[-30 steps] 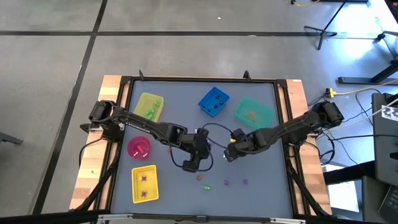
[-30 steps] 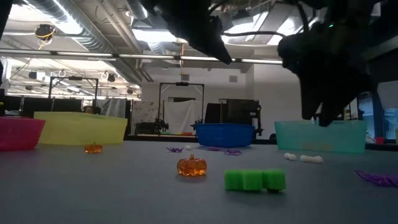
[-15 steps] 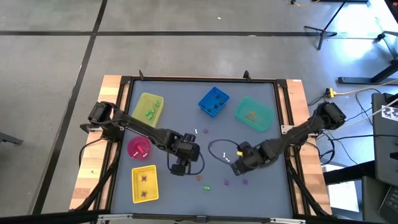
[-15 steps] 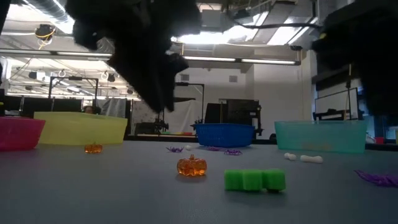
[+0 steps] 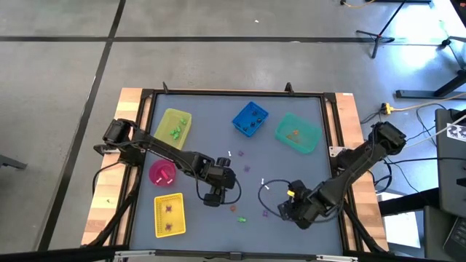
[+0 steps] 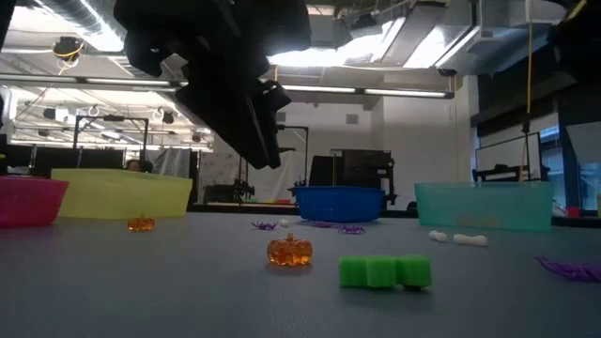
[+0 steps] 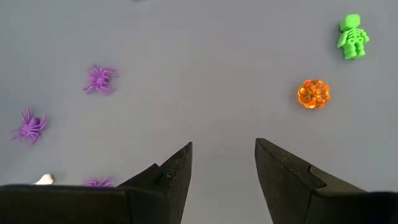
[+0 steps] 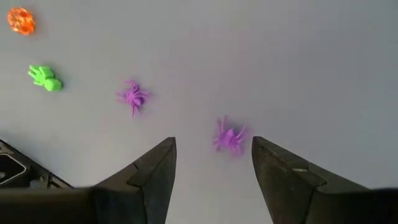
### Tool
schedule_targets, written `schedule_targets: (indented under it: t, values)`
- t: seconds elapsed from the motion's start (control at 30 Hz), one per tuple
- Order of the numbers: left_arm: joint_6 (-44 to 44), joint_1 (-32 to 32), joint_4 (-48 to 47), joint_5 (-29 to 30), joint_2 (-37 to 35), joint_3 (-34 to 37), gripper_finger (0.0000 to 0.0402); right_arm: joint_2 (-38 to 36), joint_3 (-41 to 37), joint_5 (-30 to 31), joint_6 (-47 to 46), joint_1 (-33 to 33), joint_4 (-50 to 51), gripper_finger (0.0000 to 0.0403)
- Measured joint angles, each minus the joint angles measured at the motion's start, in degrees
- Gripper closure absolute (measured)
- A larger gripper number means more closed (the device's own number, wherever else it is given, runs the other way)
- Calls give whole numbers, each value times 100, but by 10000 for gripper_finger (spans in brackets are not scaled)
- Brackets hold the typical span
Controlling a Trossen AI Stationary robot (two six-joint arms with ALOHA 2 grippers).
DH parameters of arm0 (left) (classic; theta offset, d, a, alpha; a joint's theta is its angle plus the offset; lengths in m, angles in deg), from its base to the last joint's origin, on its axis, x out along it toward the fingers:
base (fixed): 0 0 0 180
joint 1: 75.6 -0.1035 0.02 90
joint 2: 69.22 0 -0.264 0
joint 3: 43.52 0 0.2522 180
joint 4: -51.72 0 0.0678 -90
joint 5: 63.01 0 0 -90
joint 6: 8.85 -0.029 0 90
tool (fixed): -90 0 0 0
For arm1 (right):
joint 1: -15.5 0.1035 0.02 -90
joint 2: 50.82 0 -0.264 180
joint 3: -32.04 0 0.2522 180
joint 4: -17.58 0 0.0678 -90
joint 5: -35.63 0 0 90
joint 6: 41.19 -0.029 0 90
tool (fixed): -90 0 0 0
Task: Sort Halloween decoration
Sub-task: Put the purple spider toy into the yellow basket
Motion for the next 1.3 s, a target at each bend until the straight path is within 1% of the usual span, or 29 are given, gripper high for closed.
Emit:
schedule_targets:
  t: [0.17,0.33,0.5,0.8,1.2,1.3]
  values:
    - [7,0,7,0,0,0,243,345,0,-9,-196,182,-351,194]
    - [4,0,25,0,0,0,243,709,0,-16,-225,181,-583,194]
    - [4,0,36,-1,0,0,243,931,0,-250,-229,179,-588,194]
    - [2,0,129,0,0,0,243,1121,17,-245,-227,179,-583,194]
    - [2,0,129,0,2,0,243,1143,14,-149,-225,183,-585,194]
    - [2,0,128,0,2,0,243,1145,11,-151,-225,183,-580,204]
